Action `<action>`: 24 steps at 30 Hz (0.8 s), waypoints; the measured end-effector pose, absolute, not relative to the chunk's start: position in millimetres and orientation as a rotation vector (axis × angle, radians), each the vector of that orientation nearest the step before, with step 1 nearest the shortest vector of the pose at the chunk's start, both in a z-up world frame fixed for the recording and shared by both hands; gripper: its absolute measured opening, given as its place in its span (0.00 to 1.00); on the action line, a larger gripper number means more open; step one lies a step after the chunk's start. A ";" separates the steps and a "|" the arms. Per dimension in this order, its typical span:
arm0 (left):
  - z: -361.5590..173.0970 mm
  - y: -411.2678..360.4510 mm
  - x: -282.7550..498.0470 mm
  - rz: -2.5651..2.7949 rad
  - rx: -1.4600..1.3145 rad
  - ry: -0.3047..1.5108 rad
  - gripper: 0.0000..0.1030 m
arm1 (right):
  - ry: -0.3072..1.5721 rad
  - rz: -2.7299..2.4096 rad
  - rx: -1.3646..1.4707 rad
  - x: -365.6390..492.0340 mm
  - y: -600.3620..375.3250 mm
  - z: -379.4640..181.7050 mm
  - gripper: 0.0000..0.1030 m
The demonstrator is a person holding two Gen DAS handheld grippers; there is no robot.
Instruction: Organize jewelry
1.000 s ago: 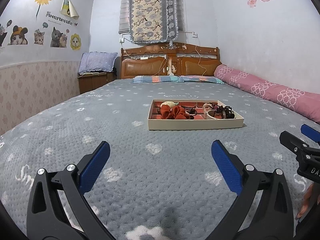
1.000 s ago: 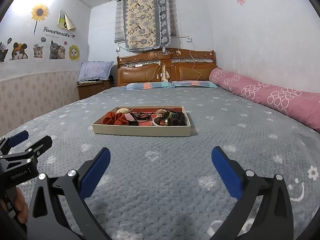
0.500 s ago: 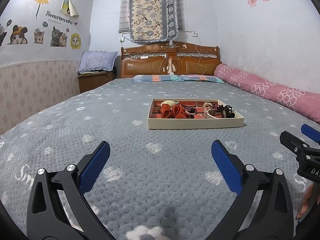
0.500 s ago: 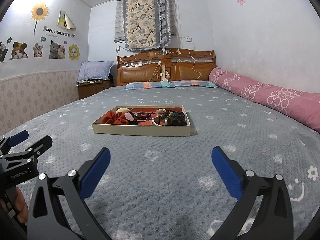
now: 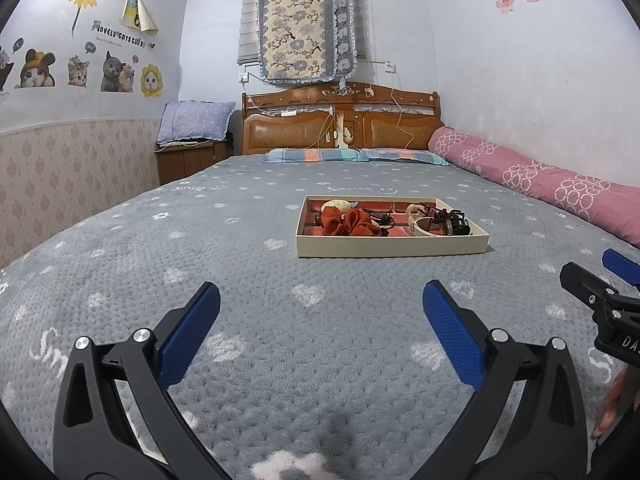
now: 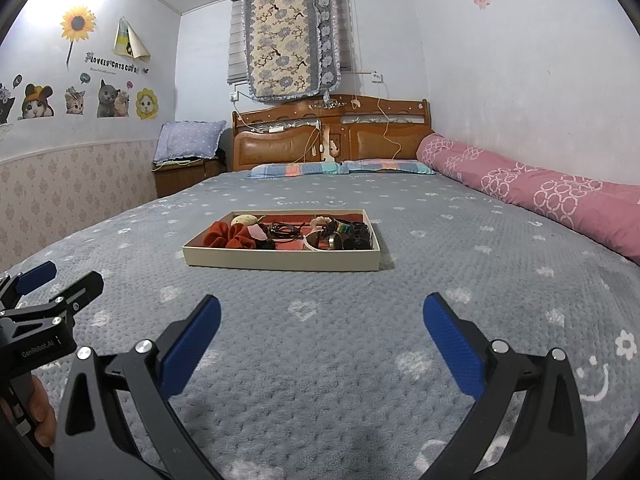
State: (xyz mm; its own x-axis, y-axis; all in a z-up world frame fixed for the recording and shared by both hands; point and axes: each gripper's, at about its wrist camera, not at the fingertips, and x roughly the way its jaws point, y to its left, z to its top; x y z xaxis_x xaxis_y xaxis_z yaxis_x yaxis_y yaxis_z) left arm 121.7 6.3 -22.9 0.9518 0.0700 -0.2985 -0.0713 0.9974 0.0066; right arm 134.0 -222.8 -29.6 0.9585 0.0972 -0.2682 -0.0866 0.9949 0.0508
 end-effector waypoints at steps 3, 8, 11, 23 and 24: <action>-22.9 6.6 121.4 0.072 -0.004 0.303 0.95 | 0.275 0.093 0.040 134.1 -222.8 -29.6 0.96; -23.9 5.7 122.0 0.074 0.002 0.306 0.95 | 0.275 0.093 0.039 134.8 -223.2 -30.6 0.96; -26.3 5.1 120.0 0.075 0.010 0.301 0.95 | 0.275 0.093 0.040 134.7 -223.4 -29.9 0.96; -29.1 3.4 120.6 0.075 0.003 0.307 0.95 | 0.275 0.093 0.040 134.8 -223.7 -29.6 0.96; -28.9 3.4 121.1 0.076 0.003 0.307 0.95 | 0.275 0.093 0.040 134.8 -223.7 -29.5 0.96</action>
